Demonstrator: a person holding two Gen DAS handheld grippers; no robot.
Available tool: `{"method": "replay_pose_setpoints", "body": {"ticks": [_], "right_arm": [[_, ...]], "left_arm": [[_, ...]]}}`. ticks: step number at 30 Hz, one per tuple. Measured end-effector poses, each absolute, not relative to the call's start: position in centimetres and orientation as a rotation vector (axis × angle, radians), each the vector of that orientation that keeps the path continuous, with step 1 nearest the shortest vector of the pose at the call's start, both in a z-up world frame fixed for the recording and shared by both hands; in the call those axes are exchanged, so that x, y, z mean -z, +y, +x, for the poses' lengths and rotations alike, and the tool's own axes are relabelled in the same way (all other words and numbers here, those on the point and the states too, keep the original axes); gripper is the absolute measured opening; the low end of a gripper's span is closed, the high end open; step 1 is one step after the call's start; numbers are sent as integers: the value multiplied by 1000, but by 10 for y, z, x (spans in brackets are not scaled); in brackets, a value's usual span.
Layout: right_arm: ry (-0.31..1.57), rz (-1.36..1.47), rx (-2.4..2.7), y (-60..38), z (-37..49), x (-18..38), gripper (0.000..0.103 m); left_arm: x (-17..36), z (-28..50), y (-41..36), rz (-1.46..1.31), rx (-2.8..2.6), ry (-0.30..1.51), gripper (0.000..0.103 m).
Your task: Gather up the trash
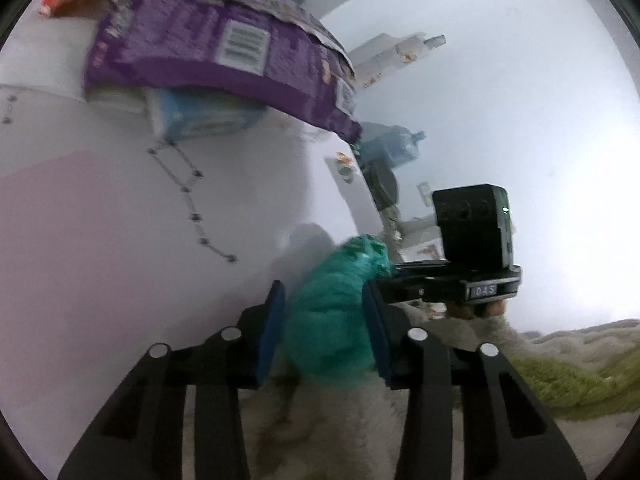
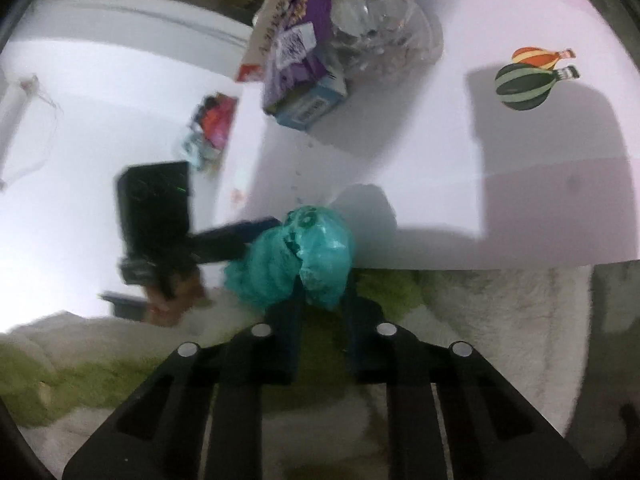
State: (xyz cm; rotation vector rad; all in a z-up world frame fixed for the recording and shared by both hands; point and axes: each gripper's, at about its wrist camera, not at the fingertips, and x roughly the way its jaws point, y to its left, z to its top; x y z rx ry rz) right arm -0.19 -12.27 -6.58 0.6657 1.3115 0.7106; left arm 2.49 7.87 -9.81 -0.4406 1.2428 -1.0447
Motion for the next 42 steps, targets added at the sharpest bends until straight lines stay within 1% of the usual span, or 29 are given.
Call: {"method": "replay_pose_setpoints", "body": {"ticks": [4, 9, 17, 18, 20, 21, 22, 24, 26, 28, 32, 39, 42], "right_arm": [[1254, 678, -673, -134, 2, 56, 14], [1211, 764, -617, -164, 6, 56, 13], [1080, 700, -482, -211, 33, 33, 14], [1056, 663, -456, -214, 39, 29, 17], [1026, 589, -403, -218, 45, 25, 20], [1011, 543, -357, -218, 49, 25, 25], [1005, 533, -340, -211, 51, 28, 34], [998, 564, -318, -215, 52, 31, 40], [985, 598, -318, -218, 53, 34, 43], [965, 610, -287, -210, 52, 37, 54], [928, 635, -259, -215, 38, 32, 60], [951, 724, -300, -212, 42, 39, 60], [966, 743, -294, -208, 49, 44, 57]], "left_arm": [[92, 28, 54, -365, 1089, 1223, 35], [85, 38, 30, -322, 1145, 1206, 35], [56, 56, -28, -149, 1126, 1031, 35], [56, 55, -36, -121, 1101, 1011, 35], [57, 52, -48, -65, 1078, 988, 35], [58, 50, -52, -38, 1071, 986, 35], [60, 48, -56, -17, 1065, 983, 36], [61, 43, -63, 7, 1052, 963, 36], [61, 38, -67, 22, 1043, 945, 36], [62, 38, -66, 13, 1043, 949, 36], [61, 38, -44, -9, 1059, 955, 36], [57, 34, -52, 3, 1071, 938, 36], [57, 33, -53, 10, 1061, 934, 36]]}}
